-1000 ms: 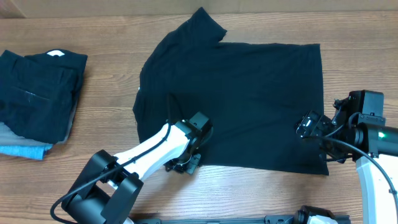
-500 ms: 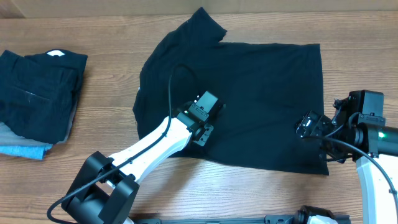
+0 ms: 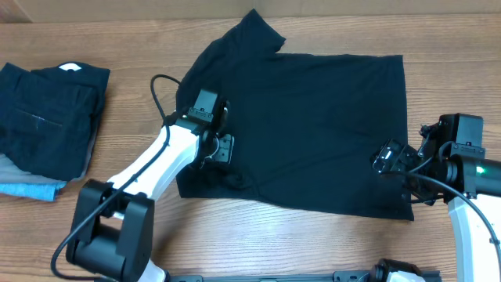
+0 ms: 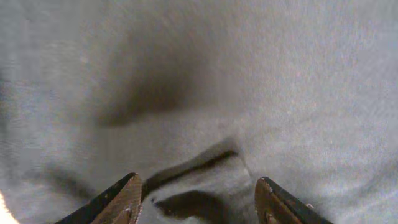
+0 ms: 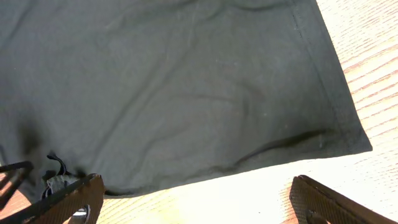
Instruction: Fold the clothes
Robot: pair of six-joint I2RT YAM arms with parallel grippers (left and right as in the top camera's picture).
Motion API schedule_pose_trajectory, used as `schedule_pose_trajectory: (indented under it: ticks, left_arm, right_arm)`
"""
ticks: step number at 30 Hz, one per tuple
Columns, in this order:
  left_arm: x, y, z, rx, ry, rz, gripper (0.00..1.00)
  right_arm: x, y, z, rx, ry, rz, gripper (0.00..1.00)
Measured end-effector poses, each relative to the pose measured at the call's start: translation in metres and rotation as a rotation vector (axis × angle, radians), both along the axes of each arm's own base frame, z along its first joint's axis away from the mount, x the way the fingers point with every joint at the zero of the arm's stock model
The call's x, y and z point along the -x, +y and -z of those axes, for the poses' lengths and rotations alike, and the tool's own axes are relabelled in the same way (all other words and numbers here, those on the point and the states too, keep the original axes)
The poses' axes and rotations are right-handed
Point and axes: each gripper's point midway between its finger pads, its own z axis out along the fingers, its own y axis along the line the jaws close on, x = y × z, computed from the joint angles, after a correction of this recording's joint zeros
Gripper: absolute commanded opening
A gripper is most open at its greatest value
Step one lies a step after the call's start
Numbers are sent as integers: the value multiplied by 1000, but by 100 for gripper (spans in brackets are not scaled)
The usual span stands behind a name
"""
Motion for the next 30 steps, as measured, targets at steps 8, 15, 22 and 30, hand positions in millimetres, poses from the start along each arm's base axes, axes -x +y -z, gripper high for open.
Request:
schedule_pose_trajectory:
  ticks: [8, 15, 22, 30]
  left_arm:
    - [13, 1, 38, -27, 126, 36, 6]
    - [2, 6, 14, -83, 131, 29, 4]
    - [4, 34, 11, -230, 131, -77, 38]
    - [-23, 29, -31, -178, 91, -194, 95]
  right_arm:
    - [0, 0, 0, 0, 0, 1, 100]
    - [0, 0, 0, 0, 0, 0, 100]
    - [0, 0, 0, 0, 0, 0, 100]
    - [0, -16, 12, 76, 60, 27, 100]
